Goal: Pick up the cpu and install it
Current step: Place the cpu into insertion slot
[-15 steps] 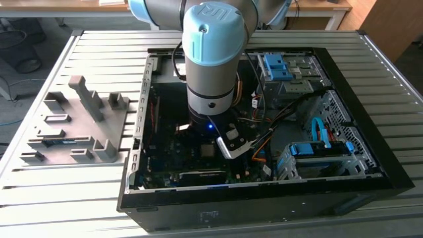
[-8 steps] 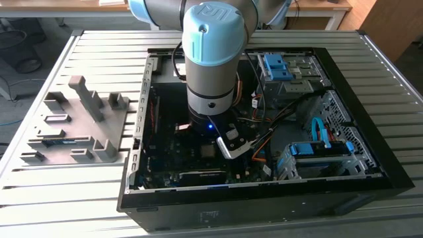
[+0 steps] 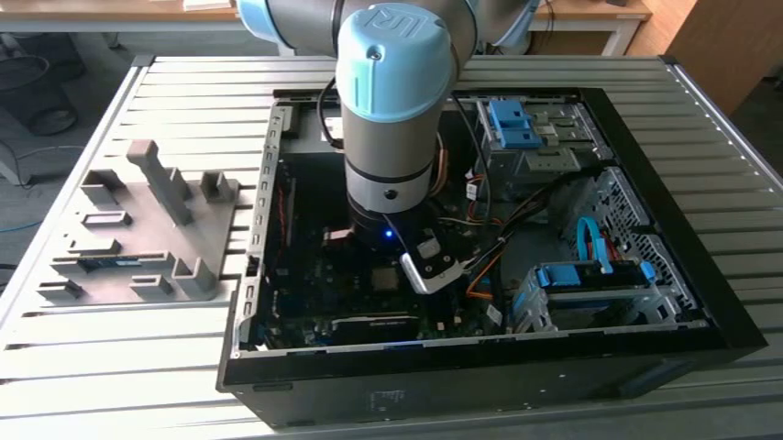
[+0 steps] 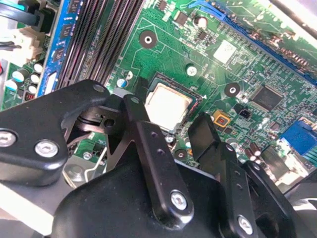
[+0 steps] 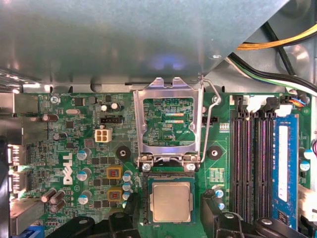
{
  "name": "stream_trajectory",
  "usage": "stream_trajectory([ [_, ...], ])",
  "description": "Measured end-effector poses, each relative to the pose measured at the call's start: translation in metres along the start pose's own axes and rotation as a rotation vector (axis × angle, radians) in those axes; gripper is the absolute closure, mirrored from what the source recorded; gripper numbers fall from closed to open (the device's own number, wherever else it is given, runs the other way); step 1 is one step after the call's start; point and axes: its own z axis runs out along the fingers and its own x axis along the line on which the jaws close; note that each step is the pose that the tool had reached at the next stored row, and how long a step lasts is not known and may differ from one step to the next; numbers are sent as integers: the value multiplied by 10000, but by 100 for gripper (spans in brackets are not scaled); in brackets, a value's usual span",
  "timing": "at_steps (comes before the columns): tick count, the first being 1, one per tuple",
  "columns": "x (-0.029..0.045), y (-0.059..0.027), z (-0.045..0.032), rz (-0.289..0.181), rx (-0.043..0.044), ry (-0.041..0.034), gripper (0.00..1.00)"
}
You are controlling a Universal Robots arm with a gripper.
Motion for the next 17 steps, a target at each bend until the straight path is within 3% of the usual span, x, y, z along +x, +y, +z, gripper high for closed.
stream_trajectory([
  [10, 34, 0, -1, -1, -1, 0, 40],
  [17, 33, 0, -56, -2, -4, 0, 40],
])
